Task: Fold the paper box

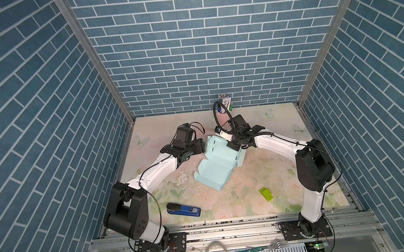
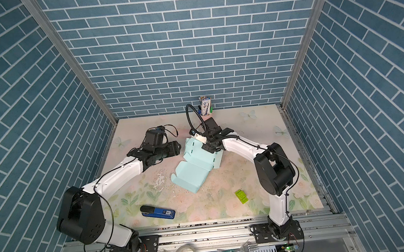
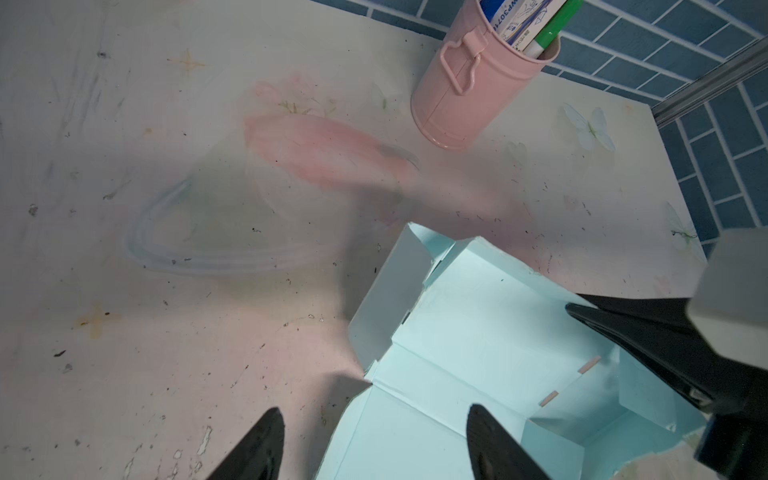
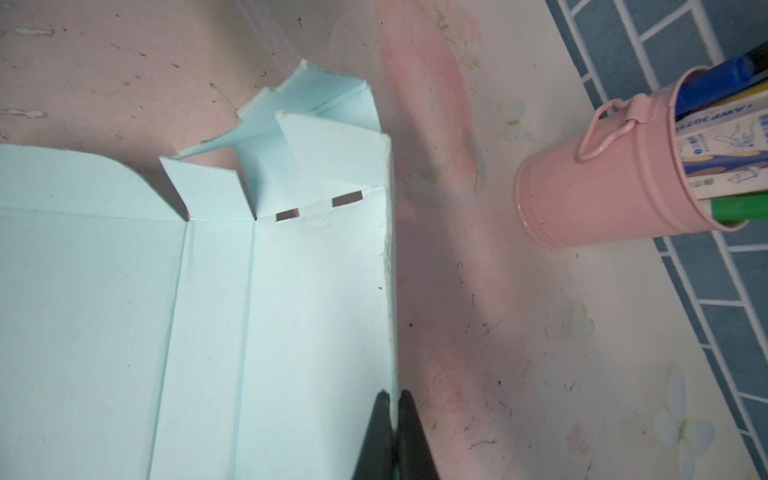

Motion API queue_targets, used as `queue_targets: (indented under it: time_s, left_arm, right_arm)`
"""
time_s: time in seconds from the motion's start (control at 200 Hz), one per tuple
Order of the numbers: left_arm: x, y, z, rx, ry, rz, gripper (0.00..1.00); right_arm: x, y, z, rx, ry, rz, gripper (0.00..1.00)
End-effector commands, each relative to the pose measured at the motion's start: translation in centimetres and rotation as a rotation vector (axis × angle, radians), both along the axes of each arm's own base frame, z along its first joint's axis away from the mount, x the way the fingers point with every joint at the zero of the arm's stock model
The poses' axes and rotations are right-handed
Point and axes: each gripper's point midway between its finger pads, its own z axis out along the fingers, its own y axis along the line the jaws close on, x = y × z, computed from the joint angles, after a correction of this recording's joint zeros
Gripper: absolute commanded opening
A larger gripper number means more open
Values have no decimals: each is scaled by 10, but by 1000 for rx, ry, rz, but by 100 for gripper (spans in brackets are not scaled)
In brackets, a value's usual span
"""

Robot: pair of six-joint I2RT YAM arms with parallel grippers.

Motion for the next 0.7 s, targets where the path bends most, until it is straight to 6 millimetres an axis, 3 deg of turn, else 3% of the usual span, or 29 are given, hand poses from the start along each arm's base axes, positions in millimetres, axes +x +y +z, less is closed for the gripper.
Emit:
queue_targets:
  time_s: [0.0, 0.28, 0.695]
  left_arm:
    - [1, 5, -9, 19, 16, 26, 72]
    - [16, -3, -22, 19, 28, 22, 72]
    - [32, -23, -37, -25, -5, -44, 70]
  right_arm:
    - [4, -3, 27, -34, -138, 44, 0]
    - [1, 1, 33, -28, -267, 82, 0]
    - [9, -1, 24, -47, -403, 80, 0]
